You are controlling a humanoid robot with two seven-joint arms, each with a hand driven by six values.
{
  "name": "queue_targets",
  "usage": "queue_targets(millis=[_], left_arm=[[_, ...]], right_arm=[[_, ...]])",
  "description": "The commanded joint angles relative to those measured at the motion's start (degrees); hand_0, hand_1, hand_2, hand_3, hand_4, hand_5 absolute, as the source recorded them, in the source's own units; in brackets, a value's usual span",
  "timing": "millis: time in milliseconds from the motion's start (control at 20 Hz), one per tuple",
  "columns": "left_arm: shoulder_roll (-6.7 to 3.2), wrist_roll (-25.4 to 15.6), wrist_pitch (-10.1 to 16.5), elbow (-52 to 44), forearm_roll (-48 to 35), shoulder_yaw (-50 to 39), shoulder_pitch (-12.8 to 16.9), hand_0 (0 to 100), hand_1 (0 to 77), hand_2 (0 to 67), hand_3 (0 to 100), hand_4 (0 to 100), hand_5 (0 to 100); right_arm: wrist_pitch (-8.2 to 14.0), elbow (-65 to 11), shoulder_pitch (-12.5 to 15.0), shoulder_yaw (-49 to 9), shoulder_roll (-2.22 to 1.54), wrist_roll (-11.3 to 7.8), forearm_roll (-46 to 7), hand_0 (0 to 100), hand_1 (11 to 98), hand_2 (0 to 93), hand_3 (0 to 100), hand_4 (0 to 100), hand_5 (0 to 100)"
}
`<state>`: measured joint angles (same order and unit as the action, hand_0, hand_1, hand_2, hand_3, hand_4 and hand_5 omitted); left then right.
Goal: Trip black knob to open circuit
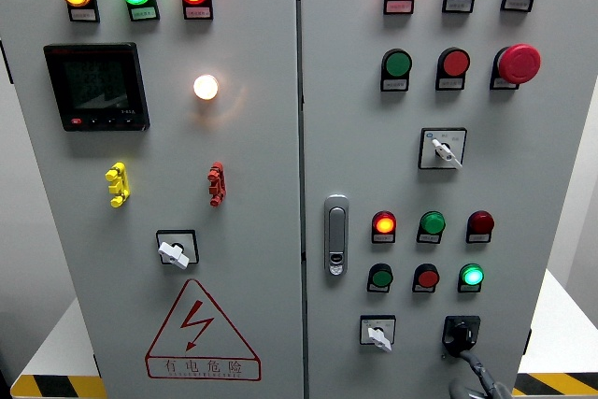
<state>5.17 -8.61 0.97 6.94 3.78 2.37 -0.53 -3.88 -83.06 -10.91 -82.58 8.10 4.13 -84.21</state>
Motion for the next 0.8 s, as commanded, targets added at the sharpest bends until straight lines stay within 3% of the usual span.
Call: queue_targets(millis=[0, 550, 750], left_arm=[[0.02, 0.0, 0.0, 0.0, 0.0, 0.0, 0.0, 0, 3.2, 12.8, 21, 7, 2], [-0.07, 0.0, 0.0, 0.0, 0.0, 0.0, 0.0, 0, 3.2, 12.8, 21, 7, 2], [-0.07, 0.0, 0.0, 0.0, 0.0, 0.0, 0.0, 0, 3.3, 12.8, 21, 7, 2]], right_arm=[[0.2, 0.0, 0.0, -0.1, 0.07, 0.0, 0.0, 87, 43.2, 5.3, 88, 87, 100], [0.4, 0.0, 0.5, -1.3, -0.19, 0.0, 0.1, 87, 43.3, 5.3, 88, 87, 100], [0.4, -0.1, 0.5, -2.3, -0.63, 0.0, 0.1, 87, 43.3, 5.3, 88, 87, 100]])
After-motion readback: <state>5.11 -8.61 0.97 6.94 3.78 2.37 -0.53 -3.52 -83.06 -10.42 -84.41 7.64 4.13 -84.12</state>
